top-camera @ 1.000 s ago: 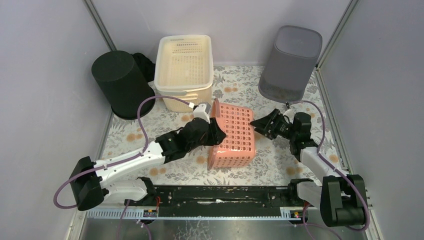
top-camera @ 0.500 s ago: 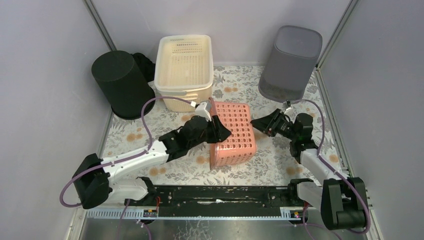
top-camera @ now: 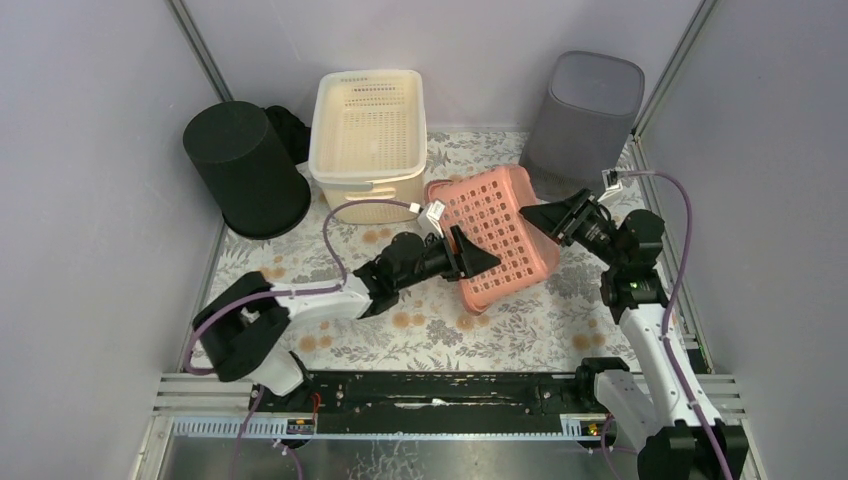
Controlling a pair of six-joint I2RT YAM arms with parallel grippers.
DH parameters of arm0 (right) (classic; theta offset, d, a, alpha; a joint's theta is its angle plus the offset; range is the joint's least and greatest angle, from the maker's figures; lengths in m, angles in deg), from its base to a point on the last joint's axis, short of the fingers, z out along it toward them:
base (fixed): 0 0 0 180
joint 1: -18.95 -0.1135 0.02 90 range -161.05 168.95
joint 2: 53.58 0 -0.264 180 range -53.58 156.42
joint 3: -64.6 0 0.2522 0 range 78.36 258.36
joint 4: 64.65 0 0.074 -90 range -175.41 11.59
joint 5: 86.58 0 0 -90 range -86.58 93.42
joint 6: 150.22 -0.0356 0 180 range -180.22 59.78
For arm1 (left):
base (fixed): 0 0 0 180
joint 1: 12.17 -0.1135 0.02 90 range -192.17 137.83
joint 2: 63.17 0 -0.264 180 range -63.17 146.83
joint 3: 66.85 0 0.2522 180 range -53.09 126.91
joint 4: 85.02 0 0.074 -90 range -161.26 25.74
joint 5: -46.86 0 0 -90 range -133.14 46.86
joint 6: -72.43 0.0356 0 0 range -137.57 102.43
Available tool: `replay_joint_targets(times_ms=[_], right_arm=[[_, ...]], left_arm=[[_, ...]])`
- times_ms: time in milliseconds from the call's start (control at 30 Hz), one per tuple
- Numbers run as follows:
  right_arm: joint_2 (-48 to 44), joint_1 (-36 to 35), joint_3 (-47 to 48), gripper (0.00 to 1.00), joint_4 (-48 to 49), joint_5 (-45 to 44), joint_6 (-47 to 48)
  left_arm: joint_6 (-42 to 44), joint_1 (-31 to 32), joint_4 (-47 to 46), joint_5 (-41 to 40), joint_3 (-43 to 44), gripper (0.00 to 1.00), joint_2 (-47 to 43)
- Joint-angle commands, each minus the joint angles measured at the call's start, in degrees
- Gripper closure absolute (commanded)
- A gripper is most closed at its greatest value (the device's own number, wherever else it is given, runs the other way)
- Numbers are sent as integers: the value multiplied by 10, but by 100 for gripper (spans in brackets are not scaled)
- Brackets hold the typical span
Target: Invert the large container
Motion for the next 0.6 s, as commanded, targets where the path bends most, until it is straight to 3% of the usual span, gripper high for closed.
replay_joint_targets(times_ms=[0, 200, 300, 367, 433, 500, 567], right_arm=[[-36, -35, 62, 58, -108, 125, 30], [-31, -35, 55, 58, -142, 113, 59], [-20, -35, 38, 58, -136, 107, 65], [-12, -35, 28, 58, -132, 104, 69], [-3, -35, 18, 58, -130, 102, 72], [6, -34, 10, 58, -127, 100, 77], [14, -35, 4, 58, -129, 94, 84]], left_arm=[[-30, 15, -204, 119, -21, 33, 76], [-66, -5, -296, 148, -70, 29, 171], [-64, -17, -291, 147, -88, 26, 202], [-52, -25, -262, 136, -94, 15, 213], [-33, -31, -216, 123, -98, 10, 214], [-7, -33, -131, 93, -87, 1, 205], [21, -34, -38, 58, -70, 0, 192]])
